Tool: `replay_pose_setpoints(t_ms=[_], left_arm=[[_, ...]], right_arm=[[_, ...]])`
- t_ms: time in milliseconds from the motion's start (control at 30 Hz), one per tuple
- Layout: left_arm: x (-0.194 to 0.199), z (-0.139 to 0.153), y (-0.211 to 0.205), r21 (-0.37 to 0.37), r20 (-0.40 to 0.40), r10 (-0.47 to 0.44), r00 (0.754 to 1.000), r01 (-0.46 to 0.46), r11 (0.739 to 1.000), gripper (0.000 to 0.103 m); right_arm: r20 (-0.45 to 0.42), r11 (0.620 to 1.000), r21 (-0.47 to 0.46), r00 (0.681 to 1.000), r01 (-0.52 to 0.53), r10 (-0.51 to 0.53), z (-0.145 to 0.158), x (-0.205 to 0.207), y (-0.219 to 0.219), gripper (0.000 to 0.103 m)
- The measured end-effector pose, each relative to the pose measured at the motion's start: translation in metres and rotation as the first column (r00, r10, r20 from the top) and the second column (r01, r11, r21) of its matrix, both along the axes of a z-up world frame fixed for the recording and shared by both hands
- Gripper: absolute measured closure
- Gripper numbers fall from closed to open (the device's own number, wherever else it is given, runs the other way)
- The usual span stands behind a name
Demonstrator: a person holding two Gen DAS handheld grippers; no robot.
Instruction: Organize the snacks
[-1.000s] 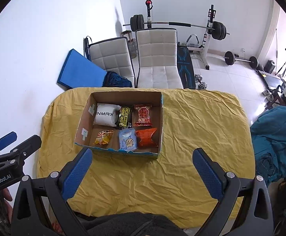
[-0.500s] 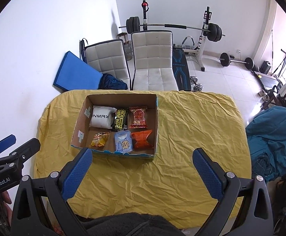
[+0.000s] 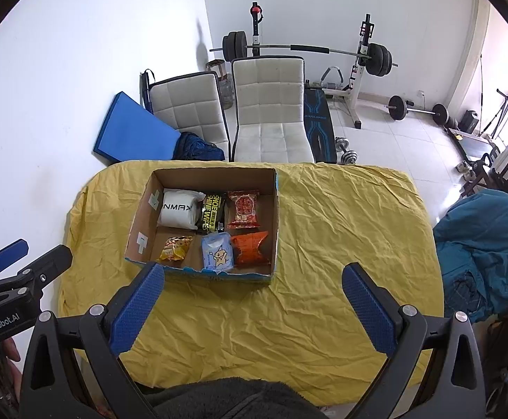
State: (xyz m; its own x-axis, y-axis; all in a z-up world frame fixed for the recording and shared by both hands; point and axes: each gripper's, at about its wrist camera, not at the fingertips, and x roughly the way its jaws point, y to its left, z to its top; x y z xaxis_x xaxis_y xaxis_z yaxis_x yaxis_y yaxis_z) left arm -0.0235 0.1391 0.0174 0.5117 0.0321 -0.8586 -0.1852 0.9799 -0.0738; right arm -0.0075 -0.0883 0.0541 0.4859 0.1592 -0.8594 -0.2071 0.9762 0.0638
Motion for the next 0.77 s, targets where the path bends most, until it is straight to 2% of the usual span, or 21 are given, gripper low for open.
replay_pose_setpoints(t_ms=[767], left_arm=[[-0.0041,0.0002,0.0028,0.001,0.003,0.011,1.0,-0.011,1.0,0.002]], right_arm=[[0.007,1.0,-0.005,1.0,0.012,-0.012,0.0008,-0.0029,-0.0042,0.0]])
